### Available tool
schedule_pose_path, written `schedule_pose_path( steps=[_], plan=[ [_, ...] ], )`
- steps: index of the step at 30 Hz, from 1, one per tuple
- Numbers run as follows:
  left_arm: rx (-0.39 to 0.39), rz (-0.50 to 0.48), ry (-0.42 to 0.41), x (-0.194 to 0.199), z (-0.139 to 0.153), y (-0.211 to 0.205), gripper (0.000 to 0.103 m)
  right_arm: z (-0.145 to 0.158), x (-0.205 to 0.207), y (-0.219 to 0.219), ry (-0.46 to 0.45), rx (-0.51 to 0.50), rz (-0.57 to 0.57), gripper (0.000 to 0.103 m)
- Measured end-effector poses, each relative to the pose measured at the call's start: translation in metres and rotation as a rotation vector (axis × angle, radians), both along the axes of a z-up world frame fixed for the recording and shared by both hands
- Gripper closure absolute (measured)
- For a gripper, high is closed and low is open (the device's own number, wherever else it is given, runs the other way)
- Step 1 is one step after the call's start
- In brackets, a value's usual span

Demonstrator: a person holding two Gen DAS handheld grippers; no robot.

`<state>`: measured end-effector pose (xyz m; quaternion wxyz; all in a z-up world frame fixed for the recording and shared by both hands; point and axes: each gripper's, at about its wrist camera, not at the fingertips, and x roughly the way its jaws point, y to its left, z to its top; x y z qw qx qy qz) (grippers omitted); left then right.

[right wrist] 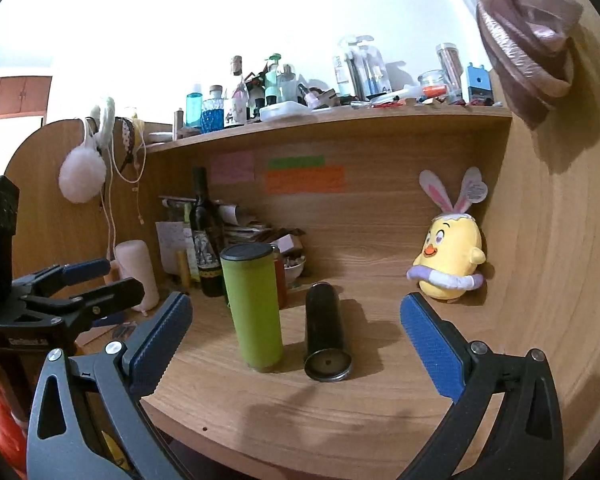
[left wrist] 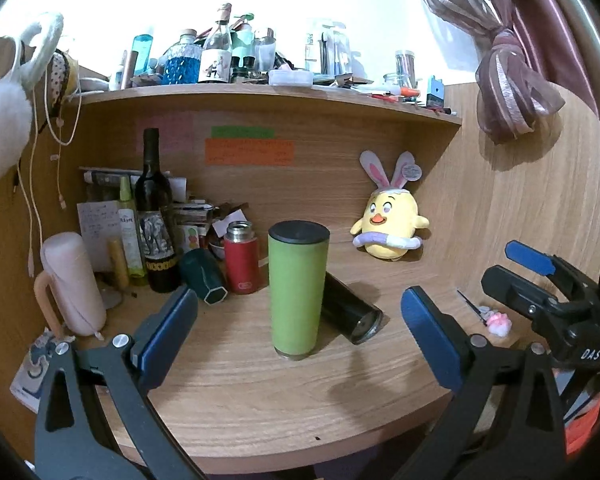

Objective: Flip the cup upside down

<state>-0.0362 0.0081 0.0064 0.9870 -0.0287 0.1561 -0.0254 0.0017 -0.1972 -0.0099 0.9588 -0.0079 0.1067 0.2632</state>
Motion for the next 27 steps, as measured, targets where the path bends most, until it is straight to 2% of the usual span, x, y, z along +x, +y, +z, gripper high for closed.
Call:
schedule_pose_path(
  steps=[9, 27],
  plan=[
    [0.001, 0.014, -0.004, -0.0046, -0.0030, -0.0013, 0.000, -0.0066, -0.0062, 0.0030, 0.007, -0.018, -0.031, 0.000],
    [-0.002, 0.011, 0.010, 0.0027, -0.0043, 0.0024, 0.000, -0.0106, -0.0002, -0.0003, 0.031, -0.014, -0.020, 0.000]
  ],
)
